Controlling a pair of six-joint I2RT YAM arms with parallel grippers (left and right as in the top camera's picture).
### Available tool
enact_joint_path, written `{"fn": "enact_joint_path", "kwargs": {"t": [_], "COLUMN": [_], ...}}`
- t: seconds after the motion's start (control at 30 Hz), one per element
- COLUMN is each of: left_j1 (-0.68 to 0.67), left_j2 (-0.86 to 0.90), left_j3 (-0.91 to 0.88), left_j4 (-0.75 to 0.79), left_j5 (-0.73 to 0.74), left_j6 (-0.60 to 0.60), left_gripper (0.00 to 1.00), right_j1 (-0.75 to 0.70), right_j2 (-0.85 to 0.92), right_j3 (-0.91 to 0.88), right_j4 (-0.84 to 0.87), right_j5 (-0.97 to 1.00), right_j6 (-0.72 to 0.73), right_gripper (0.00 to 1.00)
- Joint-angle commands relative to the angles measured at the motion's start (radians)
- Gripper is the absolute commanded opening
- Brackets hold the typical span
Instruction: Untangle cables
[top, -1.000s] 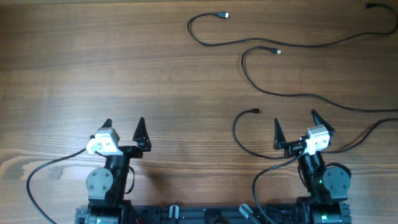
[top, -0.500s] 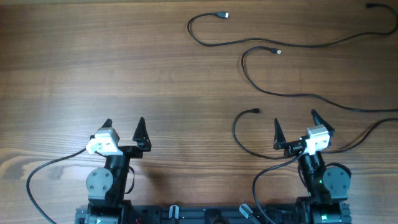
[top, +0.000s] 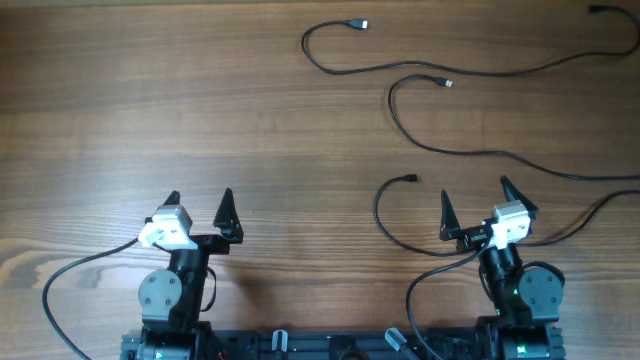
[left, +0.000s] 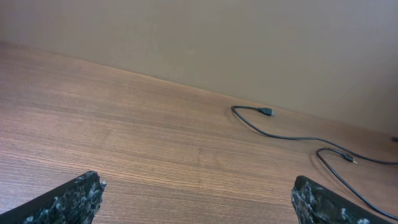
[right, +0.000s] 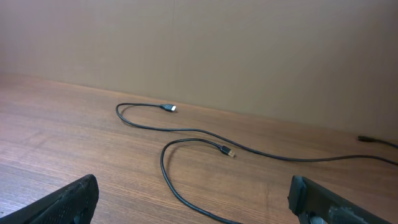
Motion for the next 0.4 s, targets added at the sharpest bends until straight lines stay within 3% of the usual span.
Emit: {"fn": "enact_joint_path", "kwargs": {"t": [0.0, 0.37], "left_j1": [-0.005, -0.005], "left_j2": [-0.008, -0.008], "left_j3": [-0.005, -0.005], "left_j4": [0.002, 0.002], "left_j5": [0.001, 0.001], "left_j6": [-0.009, -0.009], "left_gripper": [1.00, 1.00], "right_j1": [-0.005, -0.005], "right_j2": [-0.014, -0.014], "right_j3": [-0.001, -0.001], "right_j4": [0.002, 0.002], "right_j5": [0.024, 0.024], "right_j6": [-0.003, -0.003], "right_gripper": [0.99, 1.00]}}
